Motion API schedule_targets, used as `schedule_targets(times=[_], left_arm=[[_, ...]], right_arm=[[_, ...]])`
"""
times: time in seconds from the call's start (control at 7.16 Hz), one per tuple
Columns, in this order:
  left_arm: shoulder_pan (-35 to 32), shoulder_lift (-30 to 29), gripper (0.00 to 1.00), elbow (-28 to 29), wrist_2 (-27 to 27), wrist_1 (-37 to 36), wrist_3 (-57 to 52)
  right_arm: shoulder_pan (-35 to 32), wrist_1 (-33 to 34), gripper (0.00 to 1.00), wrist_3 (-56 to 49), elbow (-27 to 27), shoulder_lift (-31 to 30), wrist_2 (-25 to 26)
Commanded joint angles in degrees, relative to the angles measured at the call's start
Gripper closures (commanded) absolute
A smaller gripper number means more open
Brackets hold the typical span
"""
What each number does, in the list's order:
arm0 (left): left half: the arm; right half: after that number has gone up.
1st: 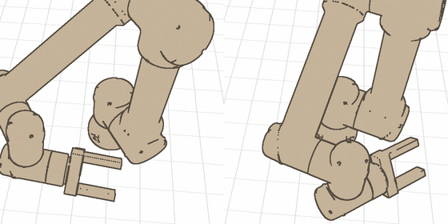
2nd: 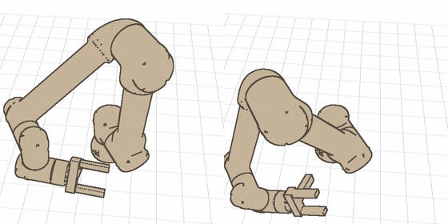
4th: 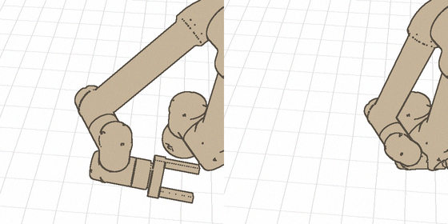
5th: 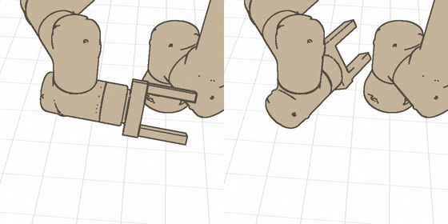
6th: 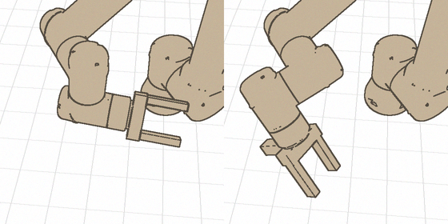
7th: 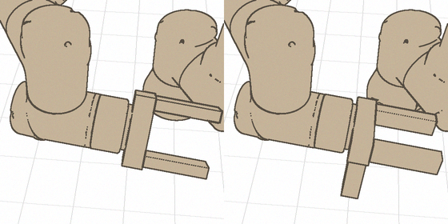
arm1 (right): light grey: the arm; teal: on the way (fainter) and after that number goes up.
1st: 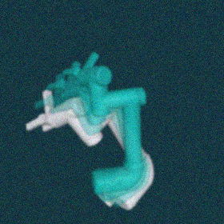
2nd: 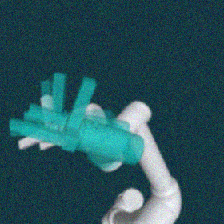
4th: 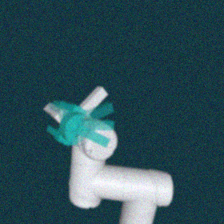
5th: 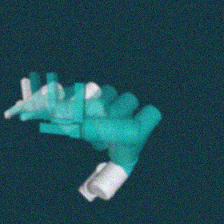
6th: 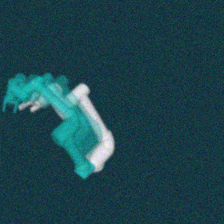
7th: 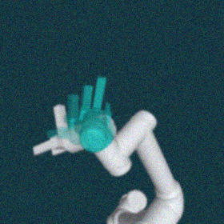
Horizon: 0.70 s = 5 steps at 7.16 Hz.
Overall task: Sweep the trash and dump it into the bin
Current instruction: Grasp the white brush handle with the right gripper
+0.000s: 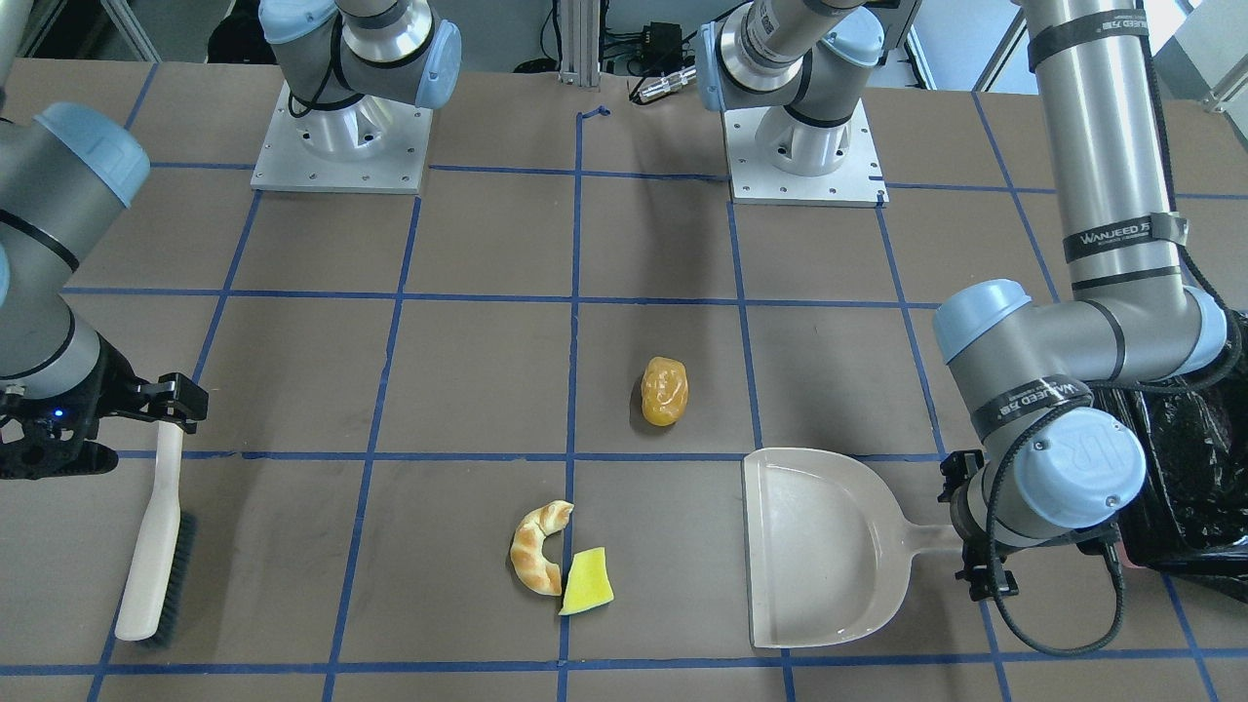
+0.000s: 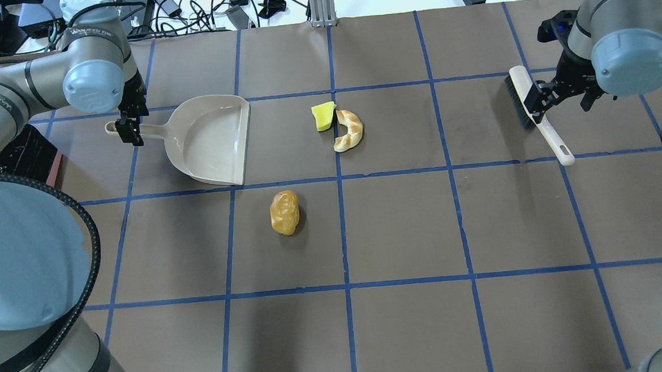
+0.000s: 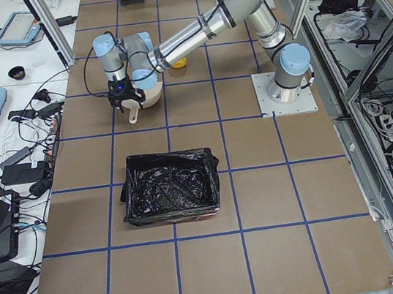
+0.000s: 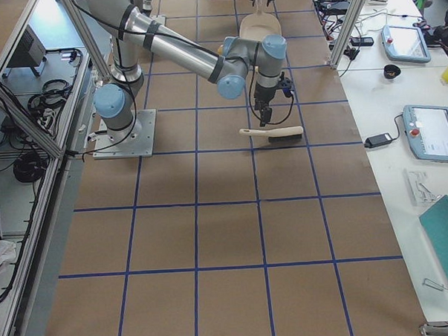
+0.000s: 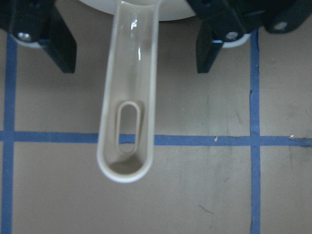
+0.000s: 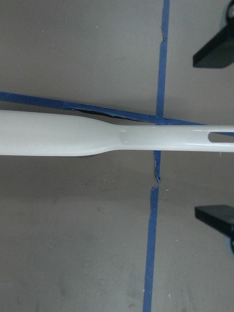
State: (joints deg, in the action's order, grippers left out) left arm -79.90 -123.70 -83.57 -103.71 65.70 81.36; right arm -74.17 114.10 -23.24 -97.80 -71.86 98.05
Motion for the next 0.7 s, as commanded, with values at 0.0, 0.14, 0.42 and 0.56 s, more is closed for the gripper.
schedule_targets(times=[0.0, 0.14, 0.42, 0.56], left_arm=[[-0.1, 0.6, 0.17, -1.3, -0.1, 0.3, -0.1], [-0.1, 0.5, 0.33, -1.4, 0.2, -0.2, -0.1], [0.0, 1.4, 1.00, -1.2, 0.6, -1.0, -1.1], [0.0, 0.8, 1.00, -1.0, 0.5, -1.5, -1.2]], right_arm=[[1.5, 2.1, 0.01, -4.2, -0.5, 2.6, 0.6], [2.4, 2.1, 0.02, -3.8, -1.2, 3.3, 0.6], [2.4, 4.1, 0.05, -2.9, -4.8, 3.3, 0.7], [2.4, 3.6, 0.03, 0.3, -5.4, 3.5, 0.2]])
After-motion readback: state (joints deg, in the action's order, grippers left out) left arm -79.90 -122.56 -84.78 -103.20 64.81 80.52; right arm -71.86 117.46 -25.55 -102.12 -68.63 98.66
